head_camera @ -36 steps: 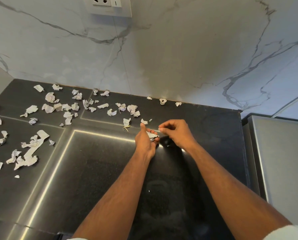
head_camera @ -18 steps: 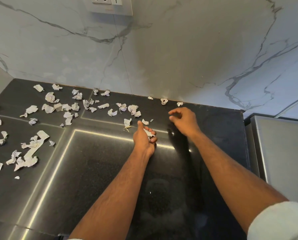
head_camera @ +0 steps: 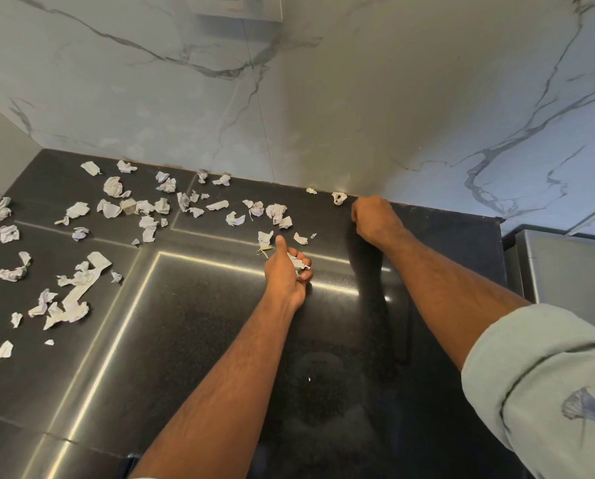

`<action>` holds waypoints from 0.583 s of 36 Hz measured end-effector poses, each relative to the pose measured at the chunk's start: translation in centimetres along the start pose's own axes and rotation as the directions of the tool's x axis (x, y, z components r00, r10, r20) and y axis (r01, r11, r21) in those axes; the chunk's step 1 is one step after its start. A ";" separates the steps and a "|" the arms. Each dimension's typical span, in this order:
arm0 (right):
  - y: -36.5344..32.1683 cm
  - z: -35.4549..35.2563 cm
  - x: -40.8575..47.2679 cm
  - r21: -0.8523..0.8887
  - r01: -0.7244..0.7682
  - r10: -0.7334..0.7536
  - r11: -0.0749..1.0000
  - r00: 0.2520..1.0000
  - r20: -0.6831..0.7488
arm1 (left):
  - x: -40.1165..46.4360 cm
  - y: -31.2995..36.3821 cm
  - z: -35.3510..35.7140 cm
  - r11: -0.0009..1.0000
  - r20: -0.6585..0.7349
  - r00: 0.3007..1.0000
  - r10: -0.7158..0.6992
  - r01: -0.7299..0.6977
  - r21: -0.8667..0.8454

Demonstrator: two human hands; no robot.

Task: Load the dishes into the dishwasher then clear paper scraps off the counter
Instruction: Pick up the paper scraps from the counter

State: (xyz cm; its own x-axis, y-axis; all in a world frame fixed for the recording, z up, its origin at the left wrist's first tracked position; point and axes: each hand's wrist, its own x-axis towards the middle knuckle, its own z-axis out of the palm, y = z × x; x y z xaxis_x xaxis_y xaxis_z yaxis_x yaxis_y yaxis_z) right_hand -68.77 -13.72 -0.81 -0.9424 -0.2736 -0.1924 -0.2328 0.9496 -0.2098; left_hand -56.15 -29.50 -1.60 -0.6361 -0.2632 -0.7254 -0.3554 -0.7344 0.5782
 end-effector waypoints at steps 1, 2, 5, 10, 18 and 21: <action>-0.2 -0.2 0.2 0.048 -0.007 0.008 0.999 1.000 -0.028 | 0.1 0.0 -0.2 1.000 -0.001 1.000 0.003 -0.003 0.008; -0.3 -0.3 0.6 0.083 -0.001 0.007 0.997 0.998 -0.065 | 0.1 -0.1 -0.5 1.000 -0.004 1.000 0.002 -0.002 0.016; -1.4 -1.0 1.3 0.098 0.051 -0.041 0.994 0.995 -0.095 | 0.0 -0.2 -0.9 1.000 -0.014 1.000 0.001 -0.001 0.024; -2.6 -0.9 2.2 0.023 0.052 -0.053 0.998 0.998 0.017 | -0.2 -0.5 -1.5 0.999 -0.017 1.000 0.004 -0.003 0.042; -1.6 1.3 -1.1 0.018 0.007 -0.006 1.000 0.998 -0.062 | -0.9 -0.4 -3.2 1.000 -0.034 0.999 -0.008 0.008 0.007; -1.6 2.5 -3.7 0.132 0.016 -0.010 0.991 0.999 -0.052 | -1.4 -0.4 -3.7 1.000 -0.056 0.998 -0.005 0.004 -0.014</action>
State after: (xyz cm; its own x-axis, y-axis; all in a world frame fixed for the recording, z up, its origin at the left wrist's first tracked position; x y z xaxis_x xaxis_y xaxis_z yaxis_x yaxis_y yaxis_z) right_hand -64.28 -14.63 -2.18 -0.9513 -0.2743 -0.1404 -0.2144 0.9164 -0.3379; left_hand -52.63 -31.16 -2.18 -0.5951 -0.2940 -0.7480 -0.3485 -0.7443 0.5698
